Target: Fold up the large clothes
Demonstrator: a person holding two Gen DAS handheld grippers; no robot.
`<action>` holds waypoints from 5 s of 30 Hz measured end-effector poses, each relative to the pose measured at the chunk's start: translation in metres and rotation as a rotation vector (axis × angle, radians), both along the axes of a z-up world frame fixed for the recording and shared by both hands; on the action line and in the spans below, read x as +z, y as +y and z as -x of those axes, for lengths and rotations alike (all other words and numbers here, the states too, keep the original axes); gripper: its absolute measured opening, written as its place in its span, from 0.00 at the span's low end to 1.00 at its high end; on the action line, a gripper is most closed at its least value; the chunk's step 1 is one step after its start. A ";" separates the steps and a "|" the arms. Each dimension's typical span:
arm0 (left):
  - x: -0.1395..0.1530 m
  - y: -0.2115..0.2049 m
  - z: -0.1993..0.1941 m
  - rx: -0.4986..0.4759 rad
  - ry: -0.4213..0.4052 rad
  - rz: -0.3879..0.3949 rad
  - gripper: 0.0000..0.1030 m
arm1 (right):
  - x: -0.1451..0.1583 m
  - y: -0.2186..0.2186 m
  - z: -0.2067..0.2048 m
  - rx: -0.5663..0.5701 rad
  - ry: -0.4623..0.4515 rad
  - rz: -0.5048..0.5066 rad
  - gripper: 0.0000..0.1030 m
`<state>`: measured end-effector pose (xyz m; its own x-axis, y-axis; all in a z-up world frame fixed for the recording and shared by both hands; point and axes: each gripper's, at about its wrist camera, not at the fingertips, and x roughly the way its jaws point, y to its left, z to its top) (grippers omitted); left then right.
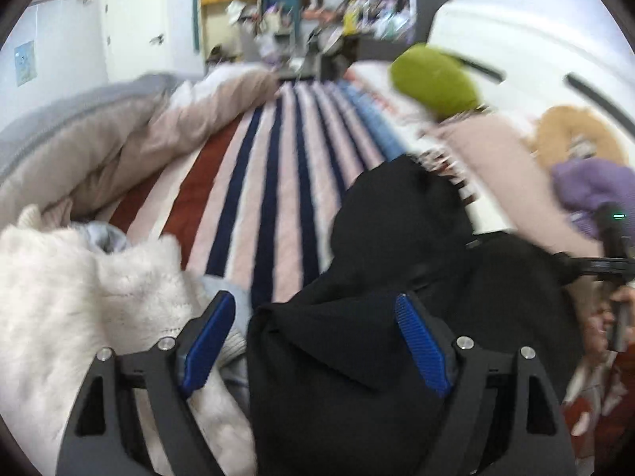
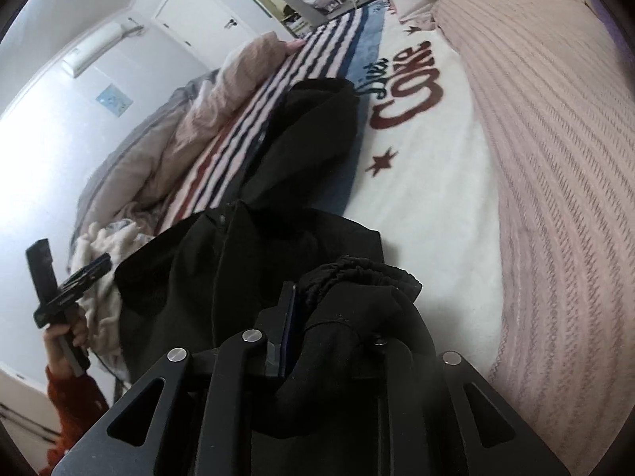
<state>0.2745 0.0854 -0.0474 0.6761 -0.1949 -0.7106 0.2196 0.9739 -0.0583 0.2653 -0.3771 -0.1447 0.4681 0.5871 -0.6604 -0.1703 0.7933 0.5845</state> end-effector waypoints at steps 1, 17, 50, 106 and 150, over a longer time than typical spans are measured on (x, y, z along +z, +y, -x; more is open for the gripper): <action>0.009 -0.004 0.008 -0.023 -0.019 0.013 0.78 | 0.005 -0.002 0.002 0.009 0.005 -0.016 0.21; -0.071 -0.071 0.020 -0.217 0.241 0.052 0.36 | 0.024 -0.017 0.075 -0.067 -0.089 0.161 0.84; -0.101 -0.015 0.186 0.070 0.145 0.276 0.89 | -0.038 -0.001 0.279 -0.240 -0.132 -0.109 0.84; -0.023 -0.027 0.148 -0.060 -0.042 0.273 0.84 | 0.084 0.021 0.206 -0.044 -0.407 0.155 0.34; -0.138 -0.096 -0.244 -0.038 0.376 0.060 0.83 | -0.036 0.072 -0.227 -0.039 0.110 0.197 0.66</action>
<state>0.5185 -0.0105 -0.1858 0.3623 -0.2634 -0.8941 0.2079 0.9579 -0.1979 0.4920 -0.3055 -0.1809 0.4068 0.4250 -0.8087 -0.0814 0.8986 0.4313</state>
